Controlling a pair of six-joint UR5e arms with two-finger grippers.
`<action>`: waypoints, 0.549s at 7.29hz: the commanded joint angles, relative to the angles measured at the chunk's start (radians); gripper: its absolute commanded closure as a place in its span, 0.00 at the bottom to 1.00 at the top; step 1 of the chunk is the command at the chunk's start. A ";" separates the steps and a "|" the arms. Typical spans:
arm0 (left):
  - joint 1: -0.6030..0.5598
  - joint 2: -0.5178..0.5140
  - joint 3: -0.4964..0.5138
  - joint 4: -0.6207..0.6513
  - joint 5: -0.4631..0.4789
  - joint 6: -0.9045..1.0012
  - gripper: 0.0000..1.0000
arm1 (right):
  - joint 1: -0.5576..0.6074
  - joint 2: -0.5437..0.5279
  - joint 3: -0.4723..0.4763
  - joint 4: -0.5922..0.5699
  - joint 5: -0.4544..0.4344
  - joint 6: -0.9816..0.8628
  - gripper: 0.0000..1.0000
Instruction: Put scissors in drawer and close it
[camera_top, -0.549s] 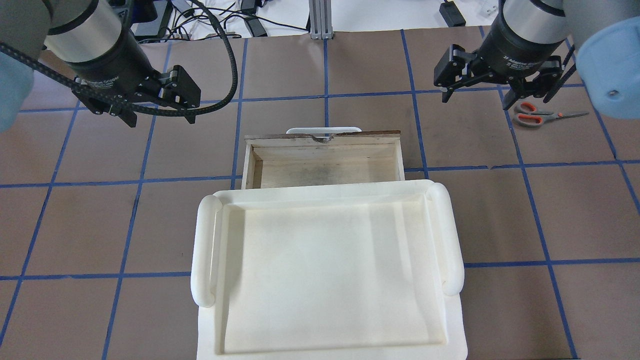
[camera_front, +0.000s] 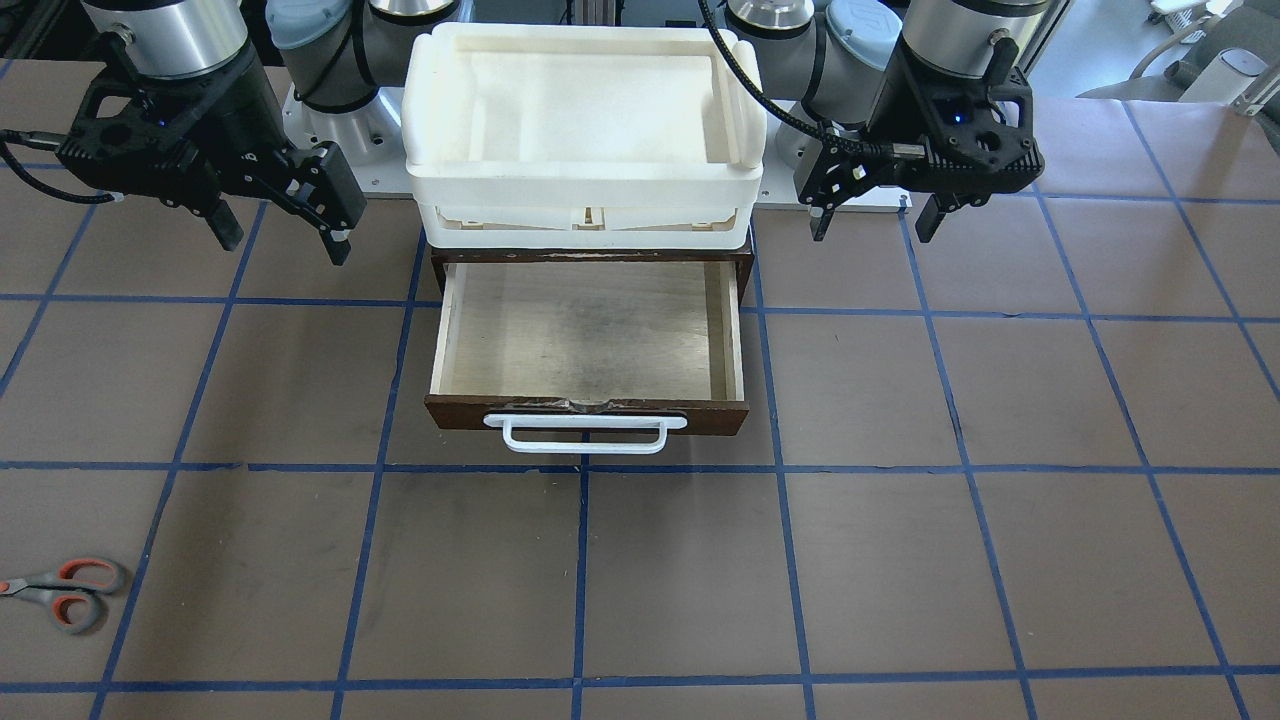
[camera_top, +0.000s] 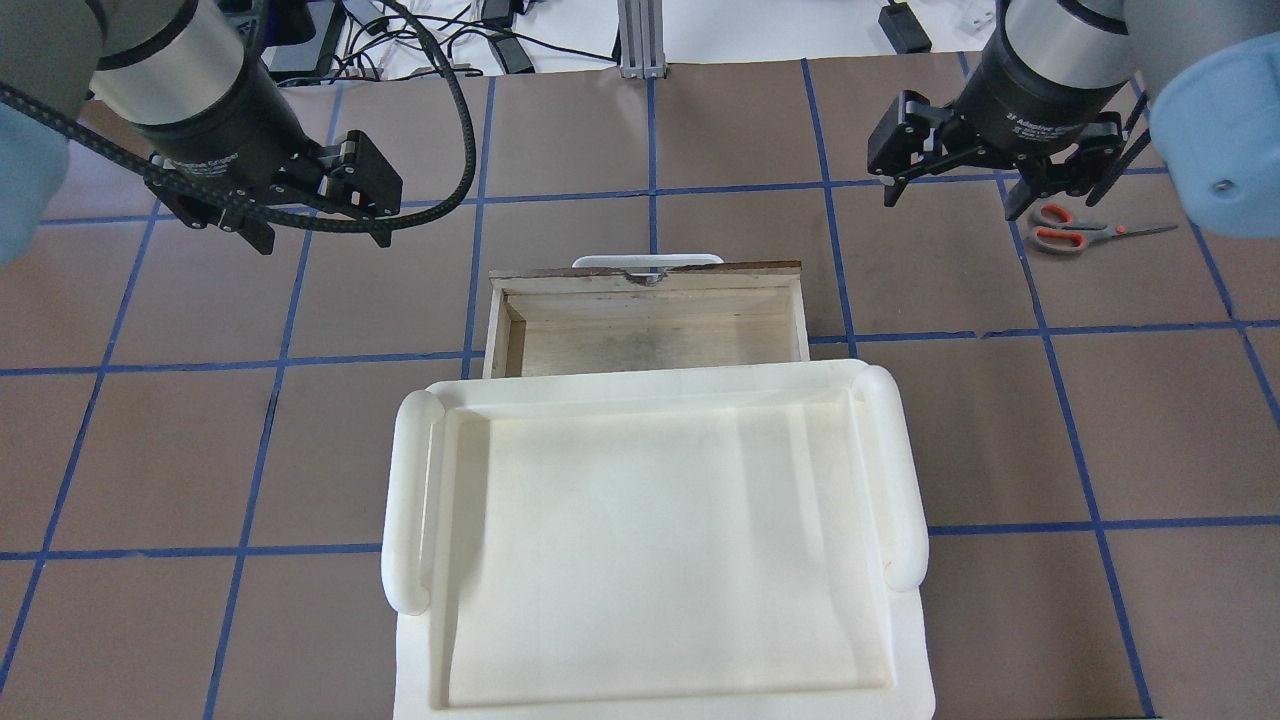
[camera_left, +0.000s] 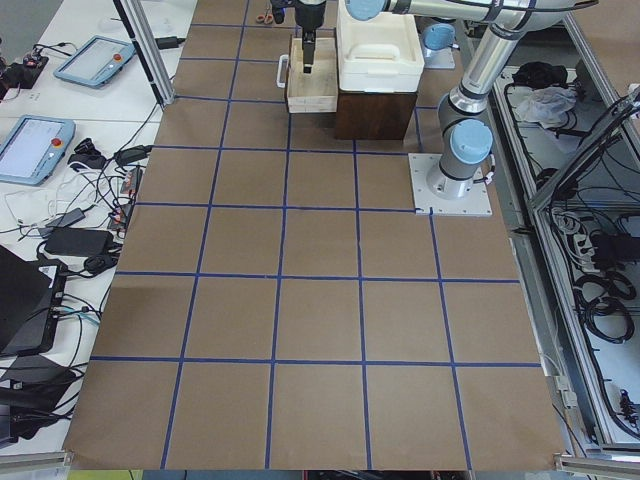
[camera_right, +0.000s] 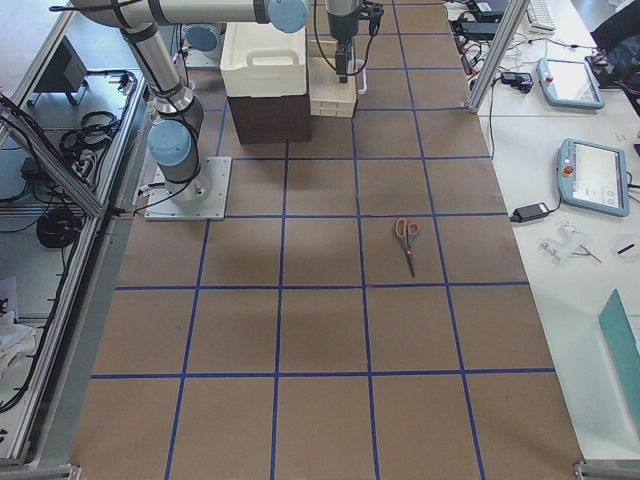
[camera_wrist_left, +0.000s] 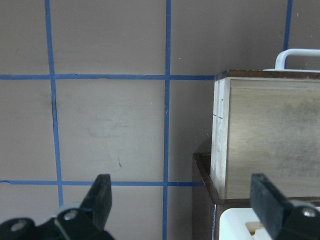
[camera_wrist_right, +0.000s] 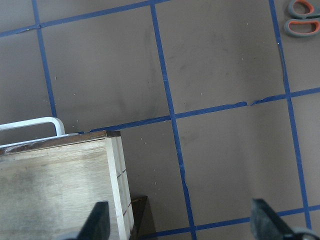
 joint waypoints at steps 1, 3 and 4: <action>0.000 -0.001 0.000 0.001 0.000 -0.001 0.00 | 0.000 0.000 0.000 0.000 -0.001 -0.003 0.00; -0.001 -0.004 0.000 0.001 0.000 -0.004 0.00 | 0.000 -0.009 -0.001 -0.003 0.002 -0.006 0.00; 0.000 -0.002 0.000 0.001 0.000 -0.003 0.00 | 0.000 -0.009 -0.001 0.000 0.002 -0.008 0.00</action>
